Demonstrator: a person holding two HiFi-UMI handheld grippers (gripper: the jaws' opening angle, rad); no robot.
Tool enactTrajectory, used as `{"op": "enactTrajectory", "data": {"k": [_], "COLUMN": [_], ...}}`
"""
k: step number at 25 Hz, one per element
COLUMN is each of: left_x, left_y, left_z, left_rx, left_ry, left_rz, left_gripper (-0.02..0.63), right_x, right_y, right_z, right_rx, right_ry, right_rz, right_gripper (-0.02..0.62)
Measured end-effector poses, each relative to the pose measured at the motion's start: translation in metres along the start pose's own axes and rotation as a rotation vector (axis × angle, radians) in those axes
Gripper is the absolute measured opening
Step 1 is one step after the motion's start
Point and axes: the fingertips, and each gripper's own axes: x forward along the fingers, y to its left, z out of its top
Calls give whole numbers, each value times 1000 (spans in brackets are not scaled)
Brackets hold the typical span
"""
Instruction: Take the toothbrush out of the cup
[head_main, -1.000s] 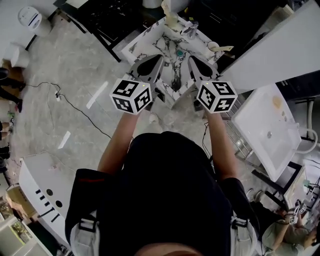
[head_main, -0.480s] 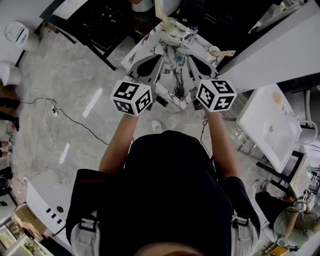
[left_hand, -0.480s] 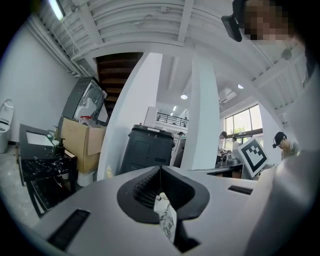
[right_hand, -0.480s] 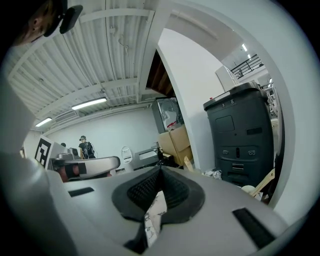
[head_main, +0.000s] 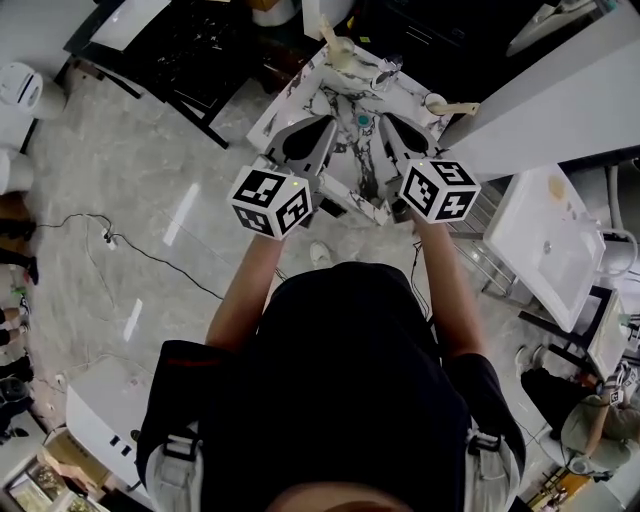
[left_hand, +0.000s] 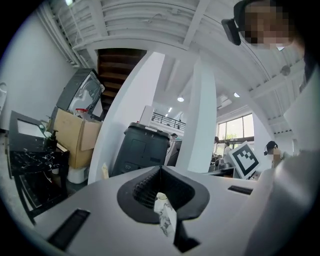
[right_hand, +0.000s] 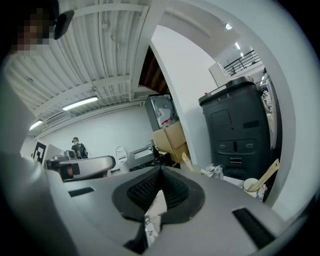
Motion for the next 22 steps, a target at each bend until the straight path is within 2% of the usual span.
{"op": "enactTrajectory", "data": {"k": [5,12,22], "left_x": [-4,6,45], "left_y": [8,8,-5], "left_z": [-9,-31,-51], "left_rx": [-33,-9,-18], "left_ry": [12,94,156], "left_rz": [-4,-11,-35], "left_gripper": [17,17,17], "right_x": [1,-4,-14], "right_y": [-3,-24,-72], "right_z": [-12,-23,-35], "right_rx": [6,43,99], "right_ry": [25,32,38], "right_rz": [-23,-71,-115], "right_gripper": [34,34,34]}}
